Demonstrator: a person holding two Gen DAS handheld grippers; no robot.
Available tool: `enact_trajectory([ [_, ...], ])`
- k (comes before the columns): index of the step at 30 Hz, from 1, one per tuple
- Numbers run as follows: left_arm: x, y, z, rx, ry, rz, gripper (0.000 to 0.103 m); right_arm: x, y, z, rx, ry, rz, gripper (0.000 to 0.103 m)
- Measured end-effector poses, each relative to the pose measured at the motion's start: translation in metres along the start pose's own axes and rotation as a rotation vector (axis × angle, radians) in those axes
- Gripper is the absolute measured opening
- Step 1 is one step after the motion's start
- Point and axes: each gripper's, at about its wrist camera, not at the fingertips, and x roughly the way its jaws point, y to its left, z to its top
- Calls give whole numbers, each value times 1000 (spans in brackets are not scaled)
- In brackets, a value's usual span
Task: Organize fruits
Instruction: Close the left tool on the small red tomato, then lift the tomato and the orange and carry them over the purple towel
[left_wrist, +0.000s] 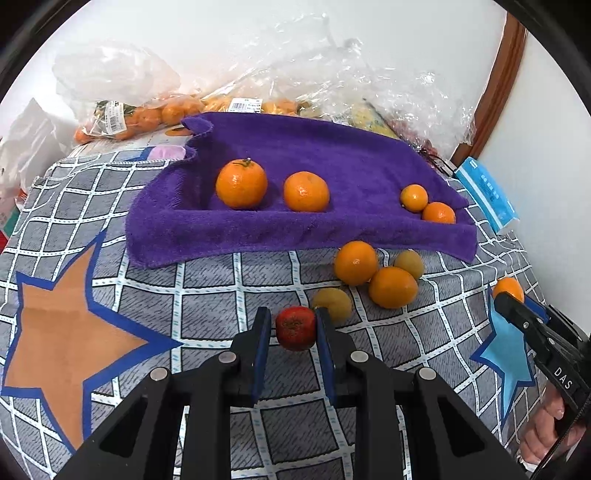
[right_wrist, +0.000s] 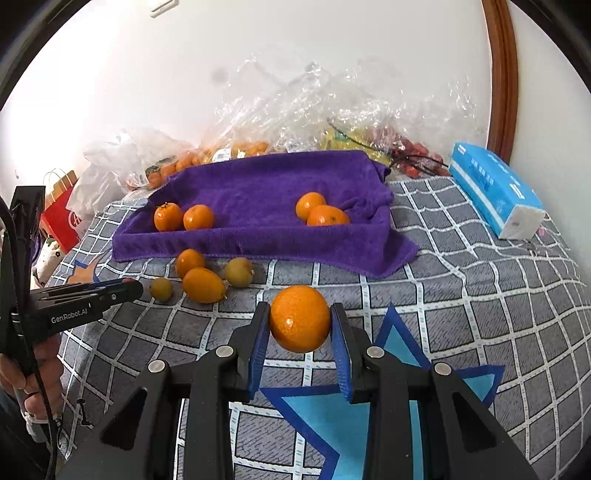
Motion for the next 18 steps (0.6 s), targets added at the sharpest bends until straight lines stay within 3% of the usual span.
enact_trajectory([
  [18,-27,9,9,-18,-59,4,24,-11,8,12,-6,-40,8,32],
])
